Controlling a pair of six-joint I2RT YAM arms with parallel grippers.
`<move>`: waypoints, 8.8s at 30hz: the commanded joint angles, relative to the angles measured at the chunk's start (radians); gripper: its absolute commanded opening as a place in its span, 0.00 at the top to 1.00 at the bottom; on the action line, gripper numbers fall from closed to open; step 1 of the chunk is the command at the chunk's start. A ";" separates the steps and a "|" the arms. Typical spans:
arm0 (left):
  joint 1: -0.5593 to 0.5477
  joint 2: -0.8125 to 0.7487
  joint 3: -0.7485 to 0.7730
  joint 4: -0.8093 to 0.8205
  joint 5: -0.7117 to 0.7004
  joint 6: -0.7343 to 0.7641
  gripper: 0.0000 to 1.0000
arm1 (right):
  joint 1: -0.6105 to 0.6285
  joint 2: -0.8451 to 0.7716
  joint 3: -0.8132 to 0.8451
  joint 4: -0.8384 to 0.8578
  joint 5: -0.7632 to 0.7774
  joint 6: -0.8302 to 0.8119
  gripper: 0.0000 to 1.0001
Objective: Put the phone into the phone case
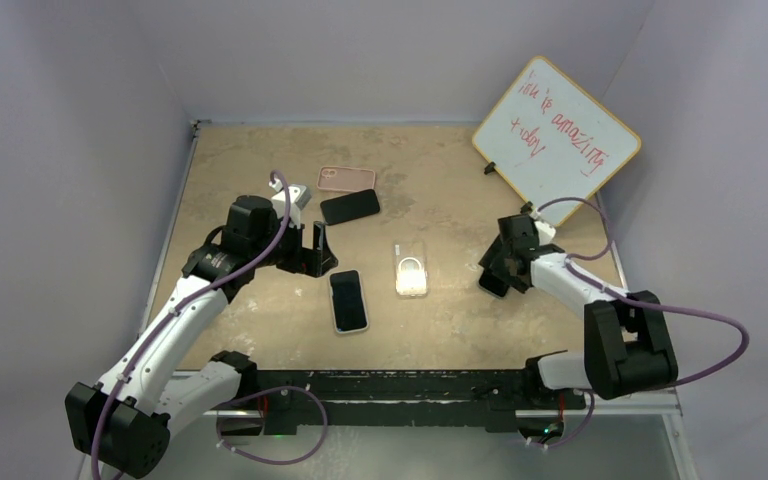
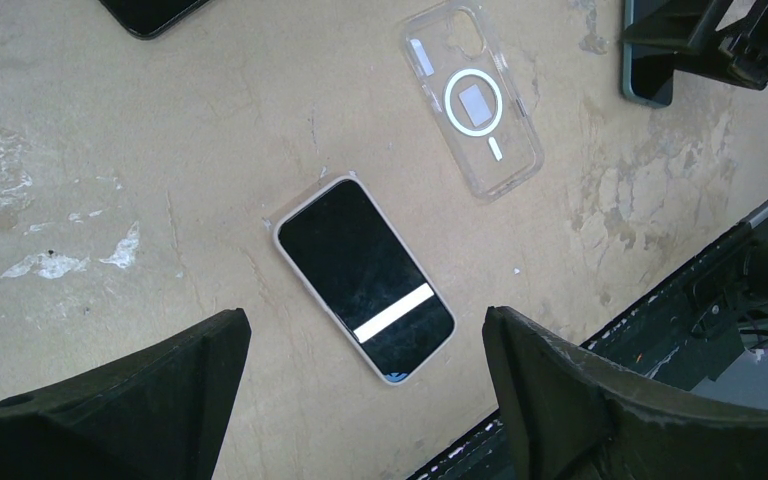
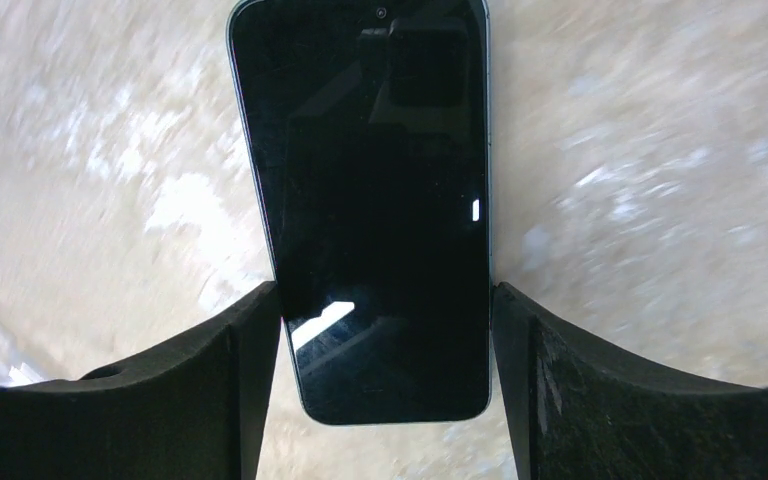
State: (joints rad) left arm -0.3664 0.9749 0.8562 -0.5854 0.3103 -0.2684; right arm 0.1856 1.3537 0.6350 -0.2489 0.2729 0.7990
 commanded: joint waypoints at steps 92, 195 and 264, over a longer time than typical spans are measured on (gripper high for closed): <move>0.016 -0.053 0.001 0.016 -0.056 -0.005 0.03 | 0.442 0.036 0.184 0.329 -0.249 -0.190 0.65; 0.006 0.162 0.005 0.201 0.134 -0.120 0.18 | 0.434 -0.003 -0.029 0.388 -0.123 -0.113 0.44; -0.267 0.957 0.259 0.647 0.192 -0.327 0.81 | 0.311 0.191 -0.066 0.601 -0.506 -0.147 0.70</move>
State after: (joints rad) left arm -0.5819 1.9137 1.0885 -0.0036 0.4603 -0.5915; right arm 0.4850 1.5543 0.5808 0.3664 -0.2214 0.6521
